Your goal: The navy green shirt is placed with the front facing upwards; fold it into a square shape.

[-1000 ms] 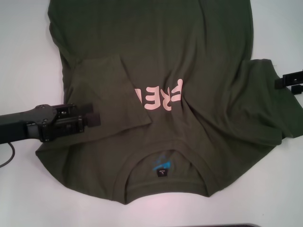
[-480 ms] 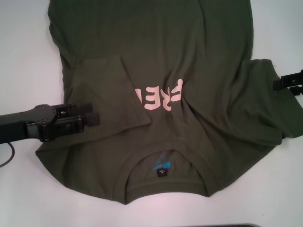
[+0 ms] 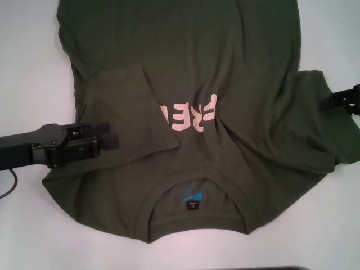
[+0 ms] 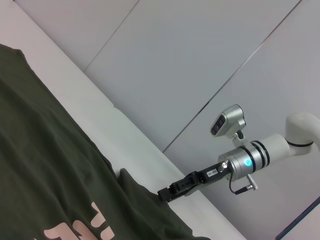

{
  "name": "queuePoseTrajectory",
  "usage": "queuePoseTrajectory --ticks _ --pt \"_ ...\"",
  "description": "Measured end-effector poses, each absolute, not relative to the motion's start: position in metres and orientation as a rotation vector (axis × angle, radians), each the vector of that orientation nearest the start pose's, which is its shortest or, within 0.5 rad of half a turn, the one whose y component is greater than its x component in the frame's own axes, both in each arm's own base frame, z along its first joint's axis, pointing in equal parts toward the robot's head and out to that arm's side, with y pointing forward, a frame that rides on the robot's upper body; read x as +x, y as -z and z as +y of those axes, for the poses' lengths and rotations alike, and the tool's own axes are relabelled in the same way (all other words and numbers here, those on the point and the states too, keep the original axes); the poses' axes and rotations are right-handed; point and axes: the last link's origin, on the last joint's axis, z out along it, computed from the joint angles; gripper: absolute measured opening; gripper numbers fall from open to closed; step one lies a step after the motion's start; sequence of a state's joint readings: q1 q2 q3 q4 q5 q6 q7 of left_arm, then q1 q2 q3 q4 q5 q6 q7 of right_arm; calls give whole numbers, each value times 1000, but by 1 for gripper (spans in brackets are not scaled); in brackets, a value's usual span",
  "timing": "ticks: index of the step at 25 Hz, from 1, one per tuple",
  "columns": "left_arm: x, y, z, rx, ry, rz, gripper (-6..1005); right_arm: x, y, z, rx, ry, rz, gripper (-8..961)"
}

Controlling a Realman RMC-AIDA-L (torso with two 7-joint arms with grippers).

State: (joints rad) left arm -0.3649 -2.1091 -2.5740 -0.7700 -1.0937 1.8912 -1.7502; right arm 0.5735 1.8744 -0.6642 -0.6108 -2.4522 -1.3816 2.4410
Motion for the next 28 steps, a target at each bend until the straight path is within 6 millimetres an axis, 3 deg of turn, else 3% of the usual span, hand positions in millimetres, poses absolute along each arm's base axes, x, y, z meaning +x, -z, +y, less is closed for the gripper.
queuePoseTrajectory --ticks 11,22,25,28 --pt "-282 -21 258 -2708 954 -1232 612 345 -68 350 -2058 -138 1888 730" --pt "-281 -22 259 -2703 957 -1225 612 345 -67 348 -2057 -90 1901 661" --pt "-281 -22 260 -2706 958 -1222 612 345 -68 349 -2055 -89 1901 432" --pt "-280 -22 261 -2706 959 -1231 612 345 -68 349 -2055 -88 1901 311"
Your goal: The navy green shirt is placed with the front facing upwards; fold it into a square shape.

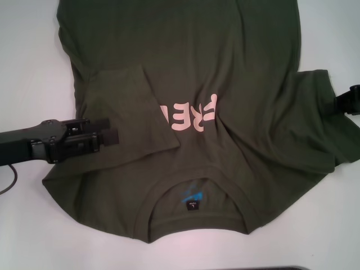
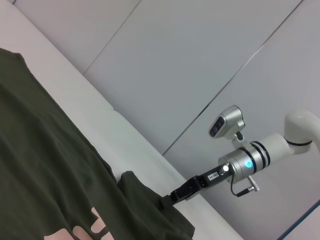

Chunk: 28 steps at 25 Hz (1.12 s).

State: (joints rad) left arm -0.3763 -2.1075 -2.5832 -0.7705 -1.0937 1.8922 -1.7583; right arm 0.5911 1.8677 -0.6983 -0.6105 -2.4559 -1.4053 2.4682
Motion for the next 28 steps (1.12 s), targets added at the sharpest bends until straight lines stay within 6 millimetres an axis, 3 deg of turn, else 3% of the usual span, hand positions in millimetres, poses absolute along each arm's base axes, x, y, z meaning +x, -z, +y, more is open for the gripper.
queuePoseTrajectory --ticks 2,13,22,28 --pt "-280 -22 261 -2706 959 -1234 612 345 -68 349 -2053 -89 1902 231" --pt "-280 -24 263 -2702 957 -1227 613 344 -73 347 -2055 -73 1923 15" --pt "-281 -28 263 -2686 971 -1225 613 346 -117 338 -1990 -37 1939 17" --pt "-280 -26 262 -2688 978 -1229 613 349 -135 337 -1929 -80 1936 24"
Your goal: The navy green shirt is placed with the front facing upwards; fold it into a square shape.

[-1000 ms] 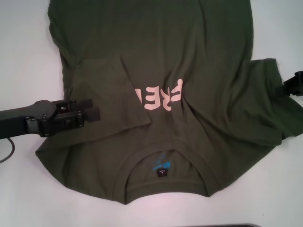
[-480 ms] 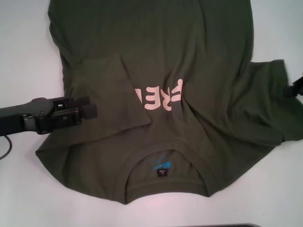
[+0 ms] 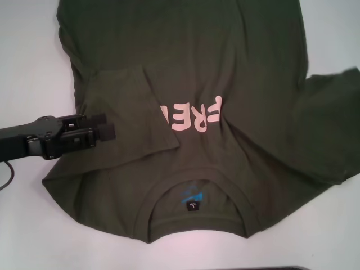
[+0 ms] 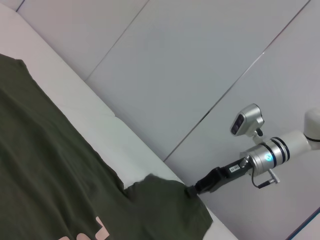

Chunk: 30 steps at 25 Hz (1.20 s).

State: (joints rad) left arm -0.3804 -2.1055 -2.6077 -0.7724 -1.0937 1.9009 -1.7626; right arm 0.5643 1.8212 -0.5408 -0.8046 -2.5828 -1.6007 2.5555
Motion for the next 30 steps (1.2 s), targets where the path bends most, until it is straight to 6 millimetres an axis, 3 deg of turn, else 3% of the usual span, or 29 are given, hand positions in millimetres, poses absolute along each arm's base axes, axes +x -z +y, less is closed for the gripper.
queuePoseTrajectory --ticks 8,18,30 --pt "-280 -26 261 -2689 981 -1232 613 342 -145 342 -1928 -141 1922 34" --pt "-280 -26 258 -2699 991 -1234 612 317 -144 365 -1979 -210 1868 47" --pt "-282 -28 257 -2676 1005 -1239 612 279 -114 374 -2173 -290 1900 62"
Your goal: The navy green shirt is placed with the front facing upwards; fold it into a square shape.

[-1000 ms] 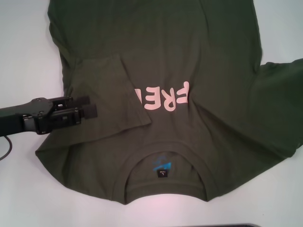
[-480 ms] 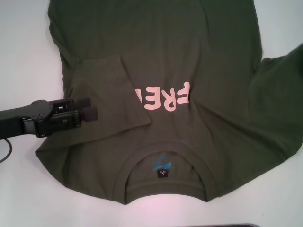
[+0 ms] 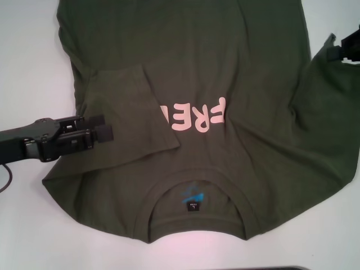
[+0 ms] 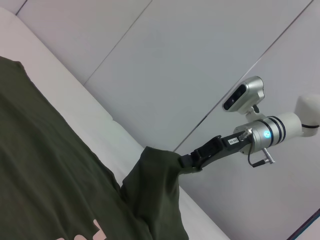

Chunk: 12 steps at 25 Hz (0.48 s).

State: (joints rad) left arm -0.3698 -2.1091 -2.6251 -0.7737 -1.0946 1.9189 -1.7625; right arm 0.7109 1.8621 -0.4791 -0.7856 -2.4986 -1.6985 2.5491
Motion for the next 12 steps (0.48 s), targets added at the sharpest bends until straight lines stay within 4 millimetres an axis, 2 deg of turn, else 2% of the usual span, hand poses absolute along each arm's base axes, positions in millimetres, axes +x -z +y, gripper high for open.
queuePoseTrajectory --ticks 12 --pt "-280 -30 261 -2667 1008 -1225 612 260 -105 369 -2287 -406 1919 77"
